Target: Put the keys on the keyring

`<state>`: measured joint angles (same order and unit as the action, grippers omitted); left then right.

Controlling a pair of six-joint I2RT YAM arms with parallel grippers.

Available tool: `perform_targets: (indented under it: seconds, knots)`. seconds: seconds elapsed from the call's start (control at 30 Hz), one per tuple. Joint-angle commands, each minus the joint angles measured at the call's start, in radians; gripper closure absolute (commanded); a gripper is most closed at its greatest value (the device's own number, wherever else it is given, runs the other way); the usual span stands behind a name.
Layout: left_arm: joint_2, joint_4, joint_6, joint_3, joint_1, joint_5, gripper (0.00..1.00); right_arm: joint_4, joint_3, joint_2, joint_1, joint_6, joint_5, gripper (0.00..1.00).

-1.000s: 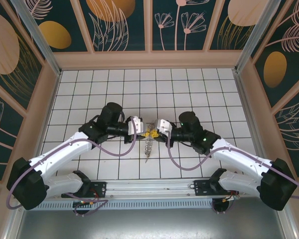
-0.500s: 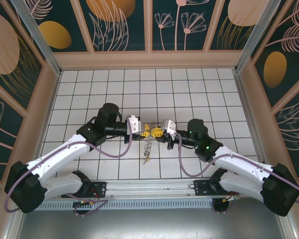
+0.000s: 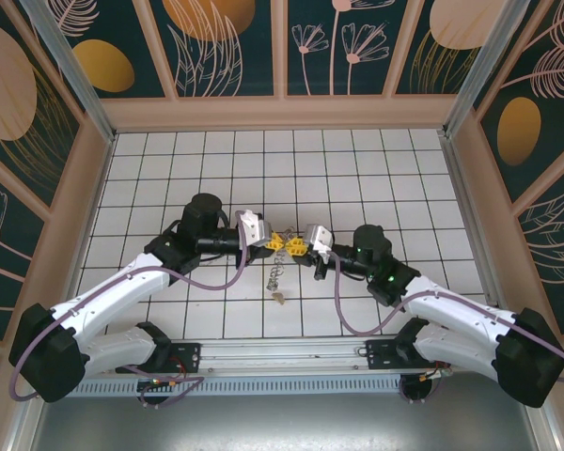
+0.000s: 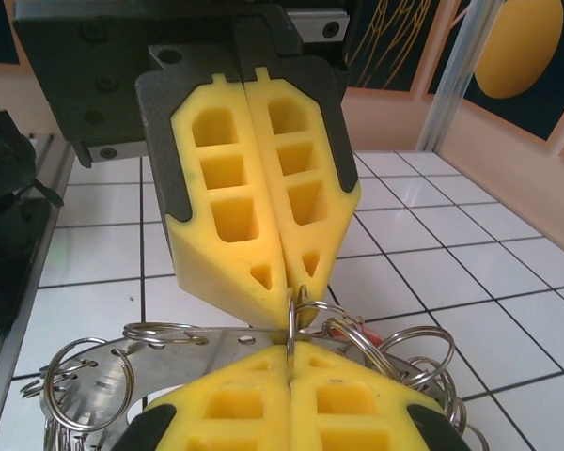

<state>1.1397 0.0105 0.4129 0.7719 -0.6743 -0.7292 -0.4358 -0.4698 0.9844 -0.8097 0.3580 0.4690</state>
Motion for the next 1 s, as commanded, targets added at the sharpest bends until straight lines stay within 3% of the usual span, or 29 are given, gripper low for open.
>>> perform_targets:
  seconds: [0.0,0.13,0.33,0.73,0.97]
  knots:
    - [-0.007,0.039,-0.008,0.023,-0.018,0.027,1.0,0.137,-0.057,0.004,-0.029,0.08,-0.01,0.93]
    - [-0.012,-0.018,0.024,0.035,-0.016,0.105,1.0,0.238,-0.083,-0.01,-0.028,0.103,-0.05,0.83]
    - [-0.018,-0.01,0.006,0.032,-0.016,0.13,1.0,0.331,-0.123,-0.003,-0.029,0.123,-0.072,0.82]
    - [-0.014,0.065,-0.073,0.004,-0.017,0.12,1.0,0.233,-0.123,0.006,-0.029,0.063,-0.036,0.81]
    - [-0.026,0.091,-0.112,-0.031,-0.017,0.136,1.0,0.196,-0.092,0.004,-0.023,0.018,-0.156,0.8]
